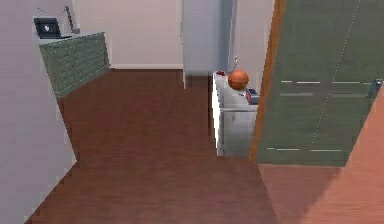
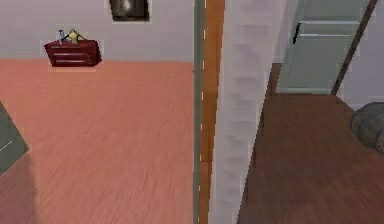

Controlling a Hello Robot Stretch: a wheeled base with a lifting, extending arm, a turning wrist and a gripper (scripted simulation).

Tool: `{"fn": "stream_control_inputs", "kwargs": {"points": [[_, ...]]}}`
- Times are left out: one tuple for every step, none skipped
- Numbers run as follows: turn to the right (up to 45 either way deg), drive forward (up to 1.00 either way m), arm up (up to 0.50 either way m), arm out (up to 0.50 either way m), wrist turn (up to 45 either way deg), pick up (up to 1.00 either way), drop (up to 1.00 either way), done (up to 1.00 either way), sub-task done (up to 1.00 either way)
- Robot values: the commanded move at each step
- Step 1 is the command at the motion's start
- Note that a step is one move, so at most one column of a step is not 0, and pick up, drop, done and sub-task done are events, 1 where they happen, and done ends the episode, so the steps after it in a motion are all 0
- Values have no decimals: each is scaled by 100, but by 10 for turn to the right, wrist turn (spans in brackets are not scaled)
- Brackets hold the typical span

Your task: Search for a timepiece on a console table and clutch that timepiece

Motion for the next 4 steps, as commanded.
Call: {"fn": "stream_control_inputs", "kwargs": {"points": [[180,0,0,0,0,0,0,0,0],[0,100,0,0,0,0,0,0,0],[30,0,0,0,0,0,0,0,0],[0,10,0,0,0,0,0,0,0]]}}
